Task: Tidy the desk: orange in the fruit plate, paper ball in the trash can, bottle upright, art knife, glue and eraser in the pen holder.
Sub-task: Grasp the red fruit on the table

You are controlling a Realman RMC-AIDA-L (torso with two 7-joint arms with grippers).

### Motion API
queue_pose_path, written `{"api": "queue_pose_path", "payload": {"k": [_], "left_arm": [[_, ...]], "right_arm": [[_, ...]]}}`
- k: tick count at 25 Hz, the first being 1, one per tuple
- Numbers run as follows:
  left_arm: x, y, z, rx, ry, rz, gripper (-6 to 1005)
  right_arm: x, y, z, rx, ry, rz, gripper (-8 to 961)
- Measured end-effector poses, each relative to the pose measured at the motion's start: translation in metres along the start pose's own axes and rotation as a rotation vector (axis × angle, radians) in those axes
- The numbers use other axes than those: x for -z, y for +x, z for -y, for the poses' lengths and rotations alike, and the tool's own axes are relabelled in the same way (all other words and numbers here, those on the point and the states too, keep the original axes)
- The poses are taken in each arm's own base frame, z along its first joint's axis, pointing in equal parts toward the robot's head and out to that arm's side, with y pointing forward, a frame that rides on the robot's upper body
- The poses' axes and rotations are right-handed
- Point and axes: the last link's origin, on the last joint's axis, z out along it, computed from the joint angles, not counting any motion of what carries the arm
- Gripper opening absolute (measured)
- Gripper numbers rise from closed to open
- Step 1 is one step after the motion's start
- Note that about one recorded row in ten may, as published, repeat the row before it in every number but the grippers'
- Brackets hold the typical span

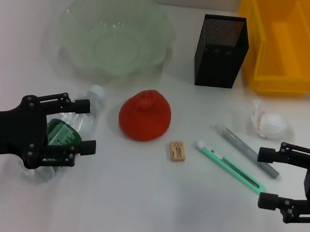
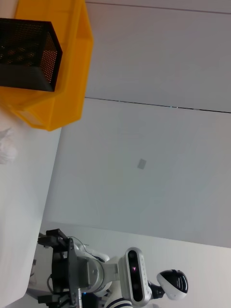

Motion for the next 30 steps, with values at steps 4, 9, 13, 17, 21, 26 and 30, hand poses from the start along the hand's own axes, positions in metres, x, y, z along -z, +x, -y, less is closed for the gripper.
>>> {"api": "queue_pose_path", "payload": {"k": [4, 9, 13, 17, 21, 26, 30], "left_arm": [[0.000, 0.001, 0.001, 0.002, 0.002, 0.000, 795], [0.000, 0.001, 0.002, 0.006, 0.006, 0.003, 795], [0.000, 0.002, 0.002, 0.004, 0.006, 0.004, 795], [-0.001, 0.003, 0.003, 0.005, 0.005, 0.003, 795], [-0.002, 0.005, 0.005, 0.002, 0.004, 0.005, 795], [-0.007, 0.005, 0.007, -0.001, 0.003, 0.005, 795], [-0.011, 0.004, 0.007, 0.000, 0.004, 0.006, 795]], "right_arm": [[-0.004, -0.003, 0.003, 0.005, -0.009, -0.005, 838], [-0.006, -0.004, 0.004, 0.007, -0.013, -0.005, 834], [-0.008, -0.009, 0.009, 0.002, -0.015, -0.013, 831], [-0.010, -0.036, 0.026, -0.074, -0.007, -0.085, 828], [-0.024, -0.085, 0.046, -0.161, 0.018, -0.272, 824], [-0.067, -0.140, 0.059, -0.170, 0.104, -0.523, 821], [-0.110, -0.163, 0.072, -0.195, 0.213, -0.696, 817]]}}
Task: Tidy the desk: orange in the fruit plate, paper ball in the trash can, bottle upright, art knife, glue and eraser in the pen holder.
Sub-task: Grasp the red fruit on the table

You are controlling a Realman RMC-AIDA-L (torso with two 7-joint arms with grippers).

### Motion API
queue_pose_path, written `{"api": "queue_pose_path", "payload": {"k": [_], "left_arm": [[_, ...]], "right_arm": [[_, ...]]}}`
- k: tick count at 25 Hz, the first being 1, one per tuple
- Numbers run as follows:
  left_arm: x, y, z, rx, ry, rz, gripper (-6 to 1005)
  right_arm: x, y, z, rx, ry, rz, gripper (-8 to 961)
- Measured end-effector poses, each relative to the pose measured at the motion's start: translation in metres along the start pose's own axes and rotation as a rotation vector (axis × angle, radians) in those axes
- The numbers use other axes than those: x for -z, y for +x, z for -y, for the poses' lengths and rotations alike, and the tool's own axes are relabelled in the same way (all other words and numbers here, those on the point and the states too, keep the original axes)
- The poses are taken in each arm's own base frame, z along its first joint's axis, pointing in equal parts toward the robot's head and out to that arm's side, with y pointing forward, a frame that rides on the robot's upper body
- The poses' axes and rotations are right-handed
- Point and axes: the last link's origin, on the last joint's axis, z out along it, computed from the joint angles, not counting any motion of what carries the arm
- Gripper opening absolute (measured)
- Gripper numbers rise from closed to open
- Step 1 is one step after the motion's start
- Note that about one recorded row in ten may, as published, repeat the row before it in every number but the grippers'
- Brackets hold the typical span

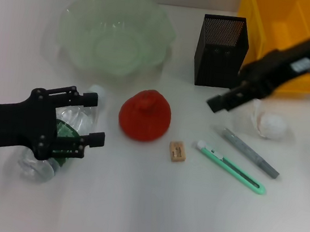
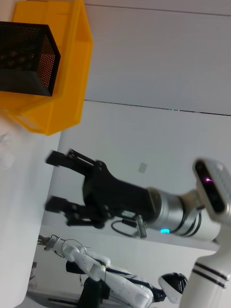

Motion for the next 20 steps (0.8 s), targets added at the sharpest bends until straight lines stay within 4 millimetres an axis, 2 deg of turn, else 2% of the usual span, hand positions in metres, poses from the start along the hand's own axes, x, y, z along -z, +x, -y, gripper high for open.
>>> {"api": "queue_pose_path", "payload": {"k": [2, 3, 5, 7, 8, 9, 11, 20], "left_arm": [[-0.002, 0.000, 0.000, -0.001, -0.001, -0.002, 795], [-0.003, 0.000, 0.000, -0.001, -0.001, -0.003, 795], [-0.005, 0.000, 0.001, -0.001, -0.001, -0.004, 795], [-0.006, 0.001, 0.001, -0.002, -0.001, -0.004, 795], [-0.007, 0.001, 0.001, -0.002, -0.003, -0.005, 795], [-0.007, 0.001, 0.001, -0.003, -0.005, -0.004, 795], [-0.008, 0.001, 0.001, -0.005, -0.007, -0.004, 794], [-0.008, 0.000, 0.000, -0.007, -0.007, -0.006, 794]], "right_arm": [[-0.016, -0.018, -0.002, -0.006, 0.044, -0.061, 816], [-0.031, -0.029, -0.003, 0.001, 0.079, -0.090, 815], [-0.039, -0.034, -0.004, 0.007, 0.093, -0.102, 814], [-0.059, -0.042, -0.003, 0.017, 0.121, -0.131, 812], [-0.076, -0.047, -0.001, 0.023, 0.140, -0.143, 811], [-0.076, -0.047, -0.001, 0.023, 0.140, -0.143, 810], [-0.099, -0.050, -0.001, 0.028, 0.140, -0.128, 809], [-0.131, -0.050, -0.004, 0.070, 0.162, -0.104, 802]]}}
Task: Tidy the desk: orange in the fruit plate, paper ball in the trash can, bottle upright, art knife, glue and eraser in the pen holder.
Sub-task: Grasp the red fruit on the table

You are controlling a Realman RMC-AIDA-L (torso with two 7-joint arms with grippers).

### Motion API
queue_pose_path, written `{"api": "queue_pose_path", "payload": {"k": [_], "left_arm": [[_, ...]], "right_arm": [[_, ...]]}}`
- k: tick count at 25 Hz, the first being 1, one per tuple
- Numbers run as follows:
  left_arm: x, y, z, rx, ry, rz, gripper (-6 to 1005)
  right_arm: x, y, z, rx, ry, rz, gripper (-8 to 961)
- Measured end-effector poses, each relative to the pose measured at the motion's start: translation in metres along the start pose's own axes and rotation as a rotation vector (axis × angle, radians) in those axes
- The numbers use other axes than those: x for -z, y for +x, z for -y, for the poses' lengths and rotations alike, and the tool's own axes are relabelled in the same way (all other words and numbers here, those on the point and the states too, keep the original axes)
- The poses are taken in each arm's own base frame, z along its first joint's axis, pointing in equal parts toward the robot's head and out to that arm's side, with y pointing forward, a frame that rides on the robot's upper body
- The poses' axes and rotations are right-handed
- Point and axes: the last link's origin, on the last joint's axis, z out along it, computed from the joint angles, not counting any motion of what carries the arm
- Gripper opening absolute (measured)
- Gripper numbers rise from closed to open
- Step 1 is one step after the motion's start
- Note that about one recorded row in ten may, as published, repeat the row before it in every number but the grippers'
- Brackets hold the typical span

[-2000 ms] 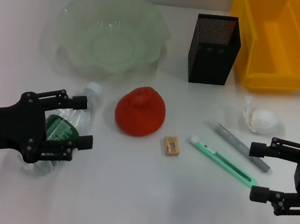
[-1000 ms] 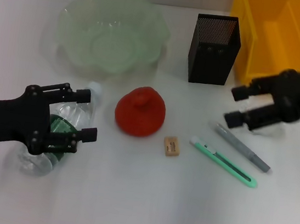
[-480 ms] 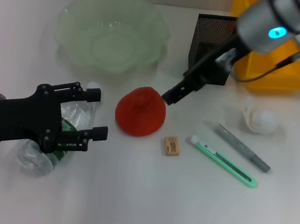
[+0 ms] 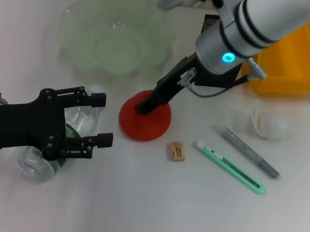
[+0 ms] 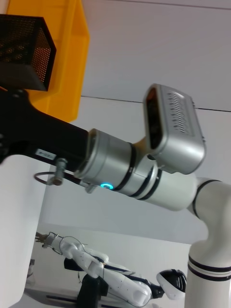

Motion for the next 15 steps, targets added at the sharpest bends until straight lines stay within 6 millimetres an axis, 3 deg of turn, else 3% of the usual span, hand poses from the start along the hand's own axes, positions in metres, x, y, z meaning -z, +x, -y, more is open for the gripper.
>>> {"api": "queue_pose_path", "payload": {"k": [6, 15], "left_arm": [[-0.002, -0.001, -0.001, 0.002, -0.004, -0.003, 794], [-0.005, 0.001, -0.003, 0.003, -0.019, -0.018, 794]], "right_arm": [[-0.013, 0.005, -0.005, 0.006, -0.002, -0.004, 797], [-0.014, 0.005, -0.006, 0.011, -0.004, -0.013, 550]]}}
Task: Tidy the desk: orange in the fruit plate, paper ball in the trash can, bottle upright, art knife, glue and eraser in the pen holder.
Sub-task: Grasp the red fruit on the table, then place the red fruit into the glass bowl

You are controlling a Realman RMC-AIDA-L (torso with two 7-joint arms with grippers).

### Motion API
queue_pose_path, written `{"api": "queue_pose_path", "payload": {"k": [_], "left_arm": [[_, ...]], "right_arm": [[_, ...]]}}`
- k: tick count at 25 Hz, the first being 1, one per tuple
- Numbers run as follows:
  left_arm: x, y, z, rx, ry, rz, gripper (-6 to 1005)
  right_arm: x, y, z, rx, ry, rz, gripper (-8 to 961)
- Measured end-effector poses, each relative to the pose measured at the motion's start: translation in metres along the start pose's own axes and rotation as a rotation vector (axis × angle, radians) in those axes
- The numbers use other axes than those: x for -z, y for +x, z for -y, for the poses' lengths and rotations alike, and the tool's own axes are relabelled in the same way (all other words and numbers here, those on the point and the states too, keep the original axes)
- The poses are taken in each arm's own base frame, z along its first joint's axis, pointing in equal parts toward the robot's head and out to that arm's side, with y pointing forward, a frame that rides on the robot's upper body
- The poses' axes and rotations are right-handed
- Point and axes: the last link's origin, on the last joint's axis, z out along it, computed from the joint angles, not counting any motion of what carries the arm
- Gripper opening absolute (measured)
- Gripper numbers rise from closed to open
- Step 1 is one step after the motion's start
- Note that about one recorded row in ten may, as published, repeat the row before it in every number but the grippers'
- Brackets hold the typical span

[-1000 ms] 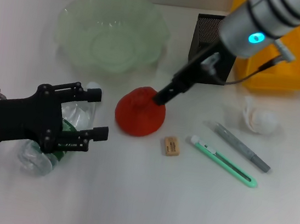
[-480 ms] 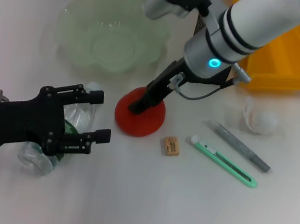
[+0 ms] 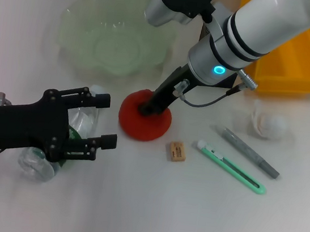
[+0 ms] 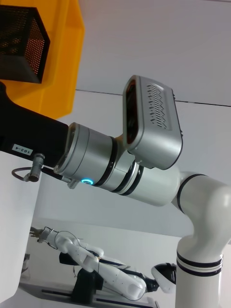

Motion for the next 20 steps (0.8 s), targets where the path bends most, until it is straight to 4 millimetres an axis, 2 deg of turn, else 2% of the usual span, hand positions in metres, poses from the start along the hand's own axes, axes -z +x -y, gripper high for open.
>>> {"api": "queue_pose_path", "payload": {"k": [4, 9, 11, 13, 16, 17, 18, 19, 20], "left_arm": [[0.000, 0.000, 0.000, -0.001, 0.002, -0.003, 794], [0.001, 0.001, 0.000, -0.001, 0.002, -0.004, 794], [0.001, 0.001, 0.000, -0.002, 0.002, -0.004, 794], [0.001, 0.001, 0.000, -0.001, 0.002, -0.004, 794], [0.002, 0.001, 0.000, 0.000, 0.002, -0.005, 794], [0.002, 0.001, 0.000, 0.000, 0.002, -0.005, 794], [0.002, 0.001, 0.000, 0.000, 0.002, -0.005, 794], [0.002, 0.001, 0.000, 0.000, 0.002, -0.005, 794], [0.001, 0.001, 0.000, 0.000, 0.000, -0.004, 794]], "right_arm": [[0.000, 0.000, -0.001, 0.003, -0.004, -0.004, 378], [0.004, 0.000, -0.006, 0.020, -0.029, -0.019, 207], [0.010, 0.001, -0.011, 0.037, -0.055, -0.035, 186], [0.021, 0.000, -0.016, 0.054, -0.081, -0.044, 165], [0.053, -0.008, -0.014, 0.064, -0.064, -0.025, 143], [0.053, -0.008, -0.014, 0.064, -0.064, -0.025, 138], [0.076, -0.016, -0.008, 0.070, -0.019, 0.018, 132], [0.076, -0.016, -0.008, 0.070, -0.019, 0.018, 127], [0.087, -0.021, -0.006, 0.075, 0.003, 0.048, 121]]}}
